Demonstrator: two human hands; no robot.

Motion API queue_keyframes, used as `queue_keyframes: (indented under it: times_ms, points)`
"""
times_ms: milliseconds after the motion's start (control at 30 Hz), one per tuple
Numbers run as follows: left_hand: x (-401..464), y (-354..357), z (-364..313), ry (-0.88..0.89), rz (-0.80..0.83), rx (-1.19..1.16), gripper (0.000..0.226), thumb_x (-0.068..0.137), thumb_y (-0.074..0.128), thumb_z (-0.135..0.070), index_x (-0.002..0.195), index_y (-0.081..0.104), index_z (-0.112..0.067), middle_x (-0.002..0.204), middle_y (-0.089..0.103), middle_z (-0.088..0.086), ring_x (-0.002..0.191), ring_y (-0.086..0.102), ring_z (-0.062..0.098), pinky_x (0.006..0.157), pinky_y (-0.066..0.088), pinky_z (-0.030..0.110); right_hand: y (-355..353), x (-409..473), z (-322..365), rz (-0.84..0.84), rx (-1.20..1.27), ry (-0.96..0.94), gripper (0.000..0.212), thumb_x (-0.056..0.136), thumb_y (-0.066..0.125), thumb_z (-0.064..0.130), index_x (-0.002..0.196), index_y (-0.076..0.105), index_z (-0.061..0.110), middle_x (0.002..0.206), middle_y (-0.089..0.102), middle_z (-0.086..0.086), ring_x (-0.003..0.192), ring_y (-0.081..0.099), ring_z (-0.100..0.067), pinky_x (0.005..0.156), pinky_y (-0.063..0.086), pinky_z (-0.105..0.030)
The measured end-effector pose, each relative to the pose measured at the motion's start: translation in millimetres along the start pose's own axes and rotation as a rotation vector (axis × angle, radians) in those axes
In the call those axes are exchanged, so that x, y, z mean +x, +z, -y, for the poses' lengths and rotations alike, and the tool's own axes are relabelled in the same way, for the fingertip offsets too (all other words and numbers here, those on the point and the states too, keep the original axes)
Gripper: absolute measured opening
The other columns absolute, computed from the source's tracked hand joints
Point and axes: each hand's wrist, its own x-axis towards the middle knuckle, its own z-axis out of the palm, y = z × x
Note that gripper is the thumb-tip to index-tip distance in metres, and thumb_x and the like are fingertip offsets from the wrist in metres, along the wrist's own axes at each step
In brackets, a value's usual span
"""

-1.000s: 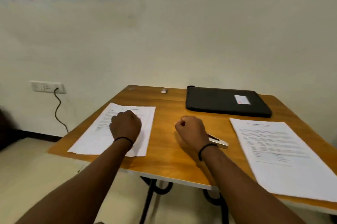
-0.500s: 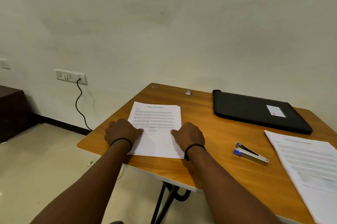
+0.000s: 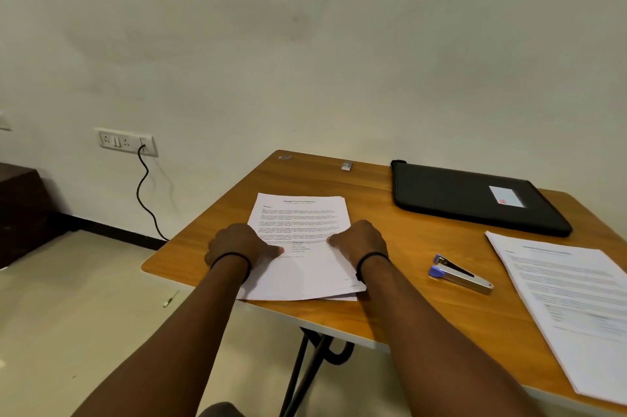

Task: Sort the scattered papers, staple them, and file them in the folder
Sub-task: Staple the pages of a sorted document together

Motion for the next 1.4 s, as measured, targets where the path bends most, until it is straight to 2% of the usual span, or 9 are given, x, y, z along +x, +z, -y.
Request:
queue_keyframes:
  times_ms: [267,367,467,700,833,967,1167,1300,1400]
  points:
    - [-20.2,9.3,-17.2,0.077,0.066,0.028,0.05,0.069,0.082,-0.056,0.085,0.053,-0.019,0.086,0.06,0.0,0.081,0.058,0.018,0.068,0.045,0.029,-21.5,-8.9,-31.1,-0.045,-0.116,-0.086,0.026,0.086,0.072,0.036,0.098,0.064,0.014,0.109,0.068,-0.008,0.089,0.062,-0.024,0.066,0.045,-0.03]
    - [-24.4,13.4,-25.1,0.09,0.086,0.054,0.053,0.068,0.082,-0.058,0.088,0.054,-0.018,0.089,0.061,0.001,0.085,0.06,0.02,0.071,0.048,0.03,-36.4,-14.4,-50.3,-0.296,-0.371,-0.184,0.035,0.093,0.062,0.044,0.112,0.064,0.015,0.117,0.061,-0.007,0.107,0.057,-0.024,0.082,0.051,-0.034]
    - [-26.6,16.9,-31.9,0.09,0.092,0.065,0.054,0.067,0.082,-0.06,0.089,0.055,-0.018,0.091,0.063,0.002,0.088,0.061,0.021,0.076,0.052,0.032,-65.1,-19.4,-83.6,-0.508,-0.344,-0.242,0.032,0.093,0.058,0.04,0.118,0.062,0.019,0.122,0.061,-0.003,0.109,0.054,-0.021,0.09,0.051,-0.034]
    - [-38.6,32.0,-67.4,0.121,0.128,0.056,0.058,0.062,0.082,-0.064,0.089,0.055,-0.02,0.094,0.063,0.002,0.091,0.061,0.023,0.079,0.054,0.034,-103.3,-23.7,-156.3,-0.317,-0.389,-0.305,0.046,0.089,0.063,0.046,0.13,0.052,0.027,0.122,0.063,0.0,0.108,0.057,-0.019,0.091,0.052,-0.034]
    - [-51.7,45.1,-92.1,0.16,0.139,0.068,0.057,0.064,0.081,-0.063,0.091,0.057,-0.02,0.097,0.064,0.002,0.09,0.061,0.021,0.077,0.053,0.033,-120.7,-24.0,-163.5,-0.456,-0.305,-0.384,0.026,0.096,0.061,0.031,0.121,0.058,0.024,0.108,0.068,-0.004,0.091,0.061,-0.018,0.076,0.056,-0.029]
    - [-63.8,58.5,-113.9,0.206,0.144,0.082,0.057,0.067,0.078,-0.065,0.093,0.055,-0.02,0.099,0.064,0.002,0.093,0.062,0.021,0.078,0.053,0.032,-160.7,-21.3,-178.4,-0.675,-0.35,-0.226,0.026,0.091,0.068,0.023,0.114,0.061,0.015,0.099,0.068,-0.009,0.085,0.062,-0.02,0.071,0.056,-0.029]
    - [-72.3,71.2,-131.0,0.22,0.169,0.067,0.07,0.065,0.078,-0.068,0.108,0.062,-0.014,0.106,0.066,0.005,0.096,0.063,0.022,0.083,0.056,0.034,-186.0,-17.3,-219.3,-0.59,-0.531,0.008,0.024,0.096,0.059,0.03,0.114,0.06,0.014,0.1,0.067,-0.008,0.09,0.061,-0.021,0.076,0.052,-0.031]
    - [-69.7,68.9,-129.7,0.103,0.113,-0.104,0.086,0.063,0.08,-0.068,0.117,0.054,-0.006,0.12,0.058,0.016,0.11,0.056,0.029,0.082,0.052,0.037,-175.3,-21.3,-203.5,-0.698,-0.552,-0.061,0.026,0.095,0.057,0.035,0.108,0.066,0.014,0.106,0.066,-0.007,0.098,0.059,-0.022,0.083,0.051,-0.033]
    - [-69.0,66.3,-128.3,0.082,0.013,-0.054,0.08,0.071,0.077,-0.064,0.118,0.055,-0.003,0.123,0.054,0.02,0.117,0.05,0.031,0.088,0.049,0.038,-151.7,-24.6,-172.0,-0.587,-0.419,-0.118,0.02,0.096,0.055,0.031,0.098,0.066,0.014,0.103,0.067,-0.007,0.091,0.061,-0.021,0.08,0.055,-0.032]
